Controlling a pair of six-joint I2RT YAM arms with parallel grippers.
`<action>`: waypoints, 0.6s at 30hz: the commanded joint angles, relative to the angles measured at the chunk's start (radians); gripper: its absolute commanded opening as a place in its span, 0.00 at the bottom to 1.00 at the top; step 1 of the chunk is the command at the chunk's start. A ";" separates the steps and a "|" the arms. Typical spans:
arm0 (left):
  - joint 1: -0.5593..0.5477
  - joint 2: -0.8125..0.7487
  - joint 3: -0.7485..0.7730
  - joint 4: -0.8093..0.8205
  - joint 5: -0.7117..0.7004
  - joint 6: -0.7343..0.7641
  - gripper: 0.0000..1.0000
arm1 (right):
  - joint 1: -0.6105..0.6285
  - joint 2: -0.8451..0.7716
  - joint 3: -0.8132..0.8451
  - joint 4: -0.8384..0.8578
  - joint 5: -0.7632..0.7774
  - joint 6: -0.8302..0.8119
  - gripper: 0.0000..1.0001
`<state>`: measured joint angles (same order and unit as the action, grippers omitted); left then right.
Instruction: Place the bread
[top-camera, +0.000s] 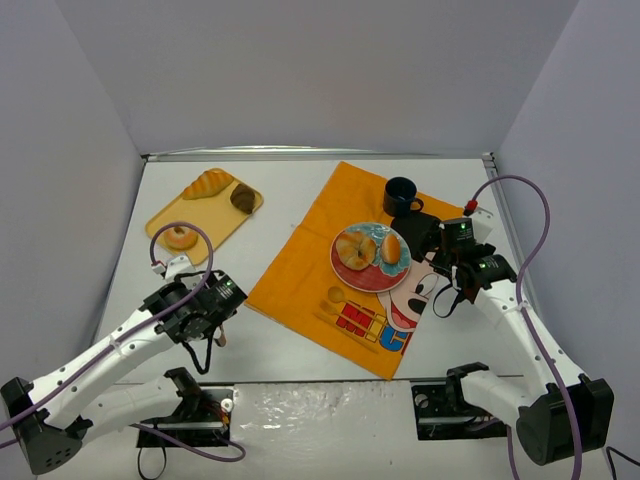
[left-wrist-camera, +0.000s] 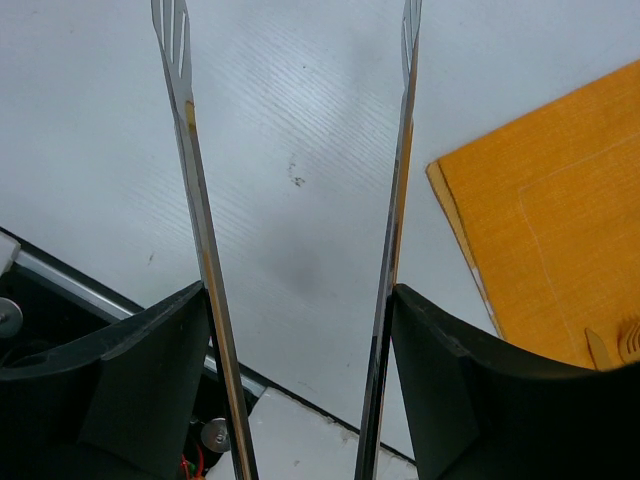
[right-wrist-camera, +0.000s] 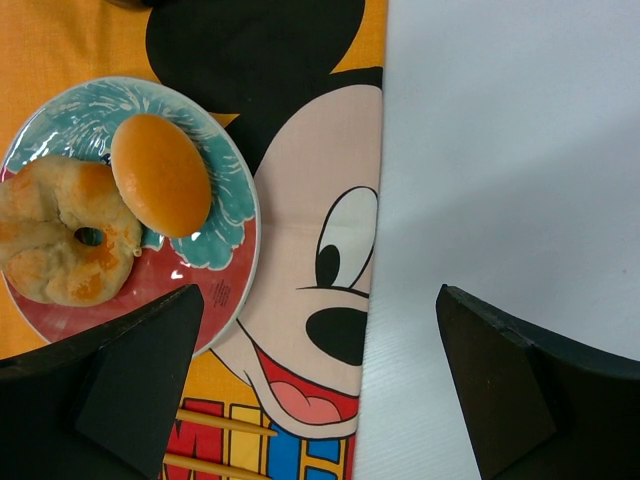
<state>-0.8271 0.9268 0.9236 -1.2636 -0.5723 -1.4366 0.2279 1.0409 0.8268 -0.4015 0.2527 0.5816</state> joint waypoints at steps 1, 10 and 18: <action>0.025 -0.022 -0.019 0.010 -0.002 -0.090 0.66 | -0.001 0.012 -0.002 0.046 -0.002 -0.008 1.00; 0.166 -0.020 -0.118 0.169 0.130 0.000 0.66 | -0.001 0.008 -0.003 0.047 -0.006 -0.009 1.00; 0.321 0.034 -0.178 0.311 0.248 0.131 0.66 | 0.000 0.006 -0.002 0.046 -0.010 -0.010 1.00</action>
<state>-0.5633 0.9383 0.7428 -1.0553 -0.3821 -1.3868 0.2279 1.0458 0.8242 -0.3992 0.2437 0.5781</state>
